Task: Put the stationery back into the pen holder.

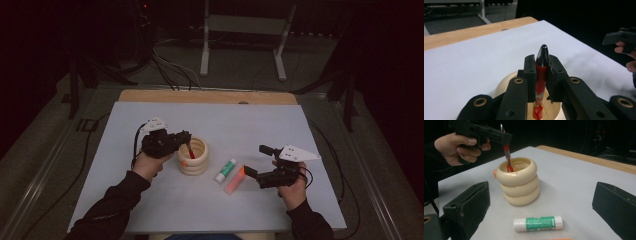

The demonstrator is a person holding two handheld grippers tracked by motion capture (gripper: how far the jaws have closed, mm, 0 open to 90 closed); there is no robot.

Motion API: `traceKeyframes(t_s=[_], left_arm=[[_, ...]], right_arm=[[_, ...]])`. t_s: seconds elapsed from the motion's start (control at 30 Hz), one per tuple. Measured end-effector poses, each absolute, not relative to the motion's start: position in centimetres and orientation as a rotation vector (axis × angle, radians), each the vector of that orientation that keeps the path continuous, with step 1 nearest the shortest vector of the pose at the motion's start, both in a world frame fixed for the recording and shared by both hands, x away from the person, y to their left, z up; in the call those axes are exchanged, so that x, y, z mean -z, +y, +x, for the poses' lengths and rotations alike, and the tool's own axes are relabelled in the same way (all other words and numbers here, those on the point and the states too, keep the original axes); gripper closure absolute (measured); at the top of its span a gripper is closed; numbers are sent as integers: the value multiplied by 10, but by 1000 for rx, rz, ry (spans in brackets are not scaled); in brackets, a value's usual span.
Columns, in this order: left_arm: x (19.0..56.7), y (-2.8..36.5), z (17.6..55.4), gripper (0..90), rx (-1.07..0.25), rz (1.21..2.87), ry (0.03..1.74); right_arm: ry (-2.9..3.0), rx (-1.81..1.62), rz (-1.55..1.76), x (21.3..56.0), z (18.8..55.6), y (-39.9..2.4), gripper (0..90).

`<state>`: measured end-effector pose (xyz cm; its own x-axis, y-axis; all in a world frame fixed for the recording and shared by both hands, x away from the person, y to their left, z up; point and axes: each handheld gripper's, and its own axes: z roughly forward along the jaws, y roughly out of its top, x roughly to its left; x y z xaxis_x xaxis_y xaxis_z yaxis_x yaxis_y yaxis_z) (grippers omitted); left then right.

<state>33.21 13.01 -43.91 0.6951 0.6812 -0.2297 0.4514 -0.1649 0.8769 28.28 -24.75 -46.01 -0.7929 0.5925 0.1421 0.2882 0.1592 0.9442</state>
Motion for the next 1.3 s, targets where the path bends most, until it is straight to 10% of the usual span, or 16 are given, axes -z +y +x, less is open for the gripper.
traceKeyframes(t_s=[0.3,0.8,1.3], left_arm=[[438,131,336,799,-272,1797,936],[411,123,314,84,-376,1772,935],[408,100,279,19,-343,1766,857]], right_arm=[[2181,-1683,849,460,283,-247,18],[2182,-1690,856,459,282,-248,18],[2144,-1702,885,455,285,-255,19]])
